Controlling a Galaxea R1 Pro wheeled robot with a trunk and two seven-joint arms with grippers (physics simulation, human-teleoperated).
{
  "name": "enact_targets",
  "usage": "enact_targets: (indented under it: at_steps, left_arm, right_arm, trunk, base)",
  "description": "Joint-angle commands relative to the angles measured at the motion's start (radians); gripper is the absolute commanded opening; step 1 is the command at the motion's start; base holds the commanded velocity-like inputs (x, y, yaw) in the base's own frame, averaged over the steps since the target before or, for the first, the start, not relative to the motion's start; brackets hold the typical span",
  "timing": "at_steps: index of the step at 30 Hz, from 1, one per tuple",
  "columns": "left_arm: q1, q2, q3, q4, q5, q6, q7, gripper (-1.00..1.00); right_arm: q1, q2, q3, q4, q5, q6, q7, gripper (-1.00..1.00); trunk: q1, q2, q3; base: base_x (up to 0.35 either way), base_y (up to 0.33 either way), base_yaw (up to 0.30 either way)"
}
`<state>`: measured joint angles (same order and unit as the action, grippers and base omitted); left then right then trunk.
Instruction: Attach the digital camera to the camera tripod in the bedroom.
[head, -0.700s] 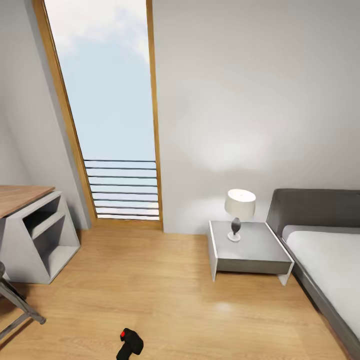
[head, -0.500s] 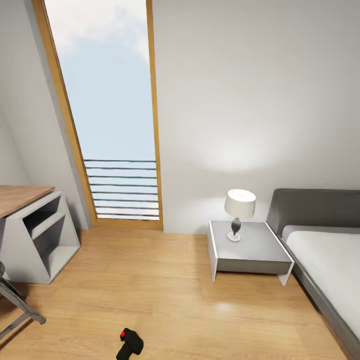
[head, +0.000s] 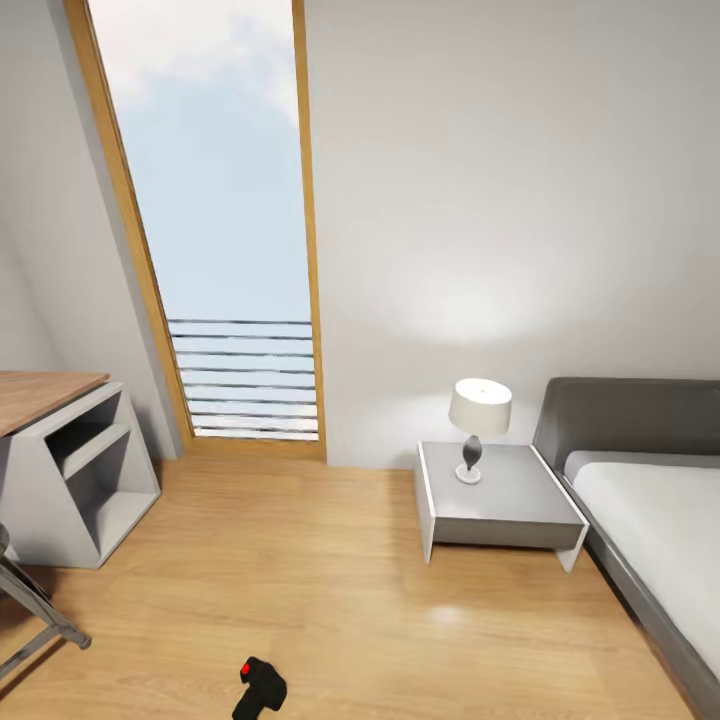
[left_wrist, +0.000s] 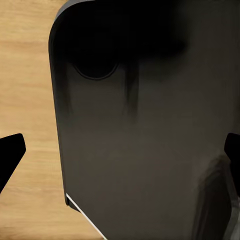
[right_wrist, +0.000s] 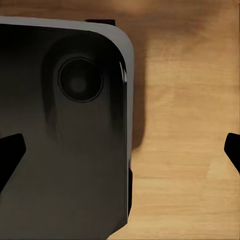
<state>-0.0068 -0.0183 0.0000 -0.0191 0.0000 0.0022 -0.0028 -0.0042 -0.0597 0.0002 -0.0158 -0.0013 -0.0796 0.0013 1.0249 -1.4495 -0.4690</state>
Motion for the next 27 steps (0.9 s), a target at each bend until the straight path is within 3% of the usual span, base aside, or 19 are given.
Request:
enact_targets:
  at_steps: [1, 4, 13, 14, 27]
  left_arm:
    - [0.000, 0.000, 0.000, 0.000, 0.000, 0.000, 0.000, 1.00]
    - [-0.001, 0.000, 0.000, -0.001, 0.000, 0.001, 0.000, 1.00]
    - [-0.001, -0.010, 0.000, -0.001, 0.000, 0.001, 0.004, 1.00]
    - [0.000, -0.010, 0.000, 0.000, 0.000, 0.001, 0.004, 1.00]
    - [0.000, -0.011, 0.000, -0.001, 0.000, 0.001, 0.004, 1.00]
  right_arm:
    - [0.000, 0.000, 0.000, 0.000, 0.000, -0.009, 0.000, 1.00]
    - [0.000, 0.000, 0.000, 0.000, 0.000, -0.026, 0.000, 1.00]
    - [0.000, 0.000, 0.000, 0.000, 0.000, -0.076, -0.002, 1.00]
    - [0.000, 0.000, 0.000, 0.000, 0.000, -0.141, -0.003, 1.00]
    - [0.000, 0.001, 0.000, 0.002, 0.000, -0.141, -0.004, 1.00]
  trunk:
    - [0.000, 0.000, -0.001]
    - [0.000, 0.000, -0.001]
    - [0.000, 0.000, -0.001]
    - [0.000, 0.000, -0.001]
    - [0.000, 0.000, -0.001]
  base:
    - [0.085, -0.013, 0.000]
    - [0.223, -0.132, 0.000]
    - [0.266, -0.203, 0.273]
    - [0.224, -0.243, 0.295]
    - [0.054, -0.305, 0.297]
